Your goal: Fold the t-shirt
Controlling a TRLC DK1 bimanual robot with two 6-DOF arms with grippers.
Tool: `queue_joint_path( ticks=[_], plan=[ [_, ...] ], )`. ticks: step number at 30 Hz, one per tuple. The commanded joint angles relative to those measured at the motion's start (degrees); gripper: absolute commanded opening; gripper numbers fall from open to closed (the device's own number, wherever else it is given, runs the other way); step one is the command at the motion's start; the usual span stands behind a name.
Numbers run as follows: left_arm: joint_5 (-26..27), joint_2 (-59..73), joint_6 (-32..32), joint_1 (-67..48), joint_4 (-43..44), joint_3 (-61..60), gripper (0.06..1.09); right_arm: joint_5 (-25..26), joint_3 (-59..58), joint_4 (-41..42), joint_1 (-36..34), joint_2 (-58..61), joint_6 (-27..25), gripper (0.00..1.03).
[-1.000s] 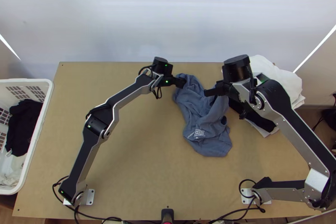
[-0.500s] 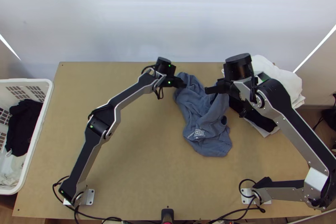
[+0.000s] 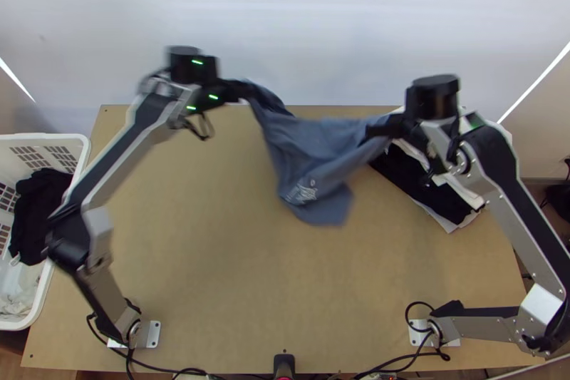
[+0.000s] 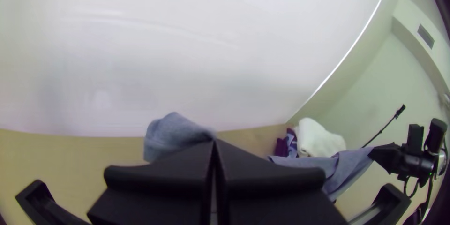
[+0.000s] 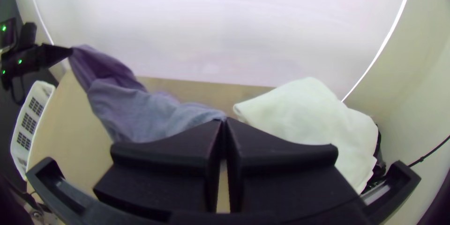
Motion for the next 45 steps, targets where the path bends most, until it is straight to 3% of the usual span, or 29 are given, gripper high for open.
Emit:
queue_joint_path(
  ticks=[1,6,11,15,21,29,39,45],
  plan=[
    [-0.2,-14.2,-3.6,9.4,-0.3,-2.5,0.09,0.5,9.5,3.4,-7.0,3.0,2.9,0.03],
    [-0.5,-22.1,-10.4,15.5,4.6,0.1,0.09,0.7,19.7,6.8,-11.4,3.5,3.6,0.02],
    [-7.6,-27.8,-11.0,17.9,7.2,2.1,0.09,0.2,22.4,17.6,-11.9,-1.6,-0.3,0.02],
    [-9.1,-33.2,-10.9,20.4,7.2,1.8,0.09,-2.2,22.4,22.3,-11.4,-6.5,-2.4,0.03],
    [-10.1,-42.7,-9.6,22.4,5.8,-1.0,0.09,-4.4,13.3,21.7,-5.1,-19.0,-3.1,0.02],
    [-10.2,-55.6,-9.0,25.6,4.5,-14.0,0.09,-5.0,0.4,20.6,2.5,-36.3,-4.4,0.02],
    [-9.7,-64.2,-9.2,26.3,1.5,-25.9,0.09,-5.6,-1.2,7.1,6.3,-44.1,-3.9,0.02],
    [-9.7,-69.3,-9.1,26.4,0.5,-40.2,0.09,-5.4,-13.8,6.2,6.5,-45.9,-4.1,0.02]
  ],
)
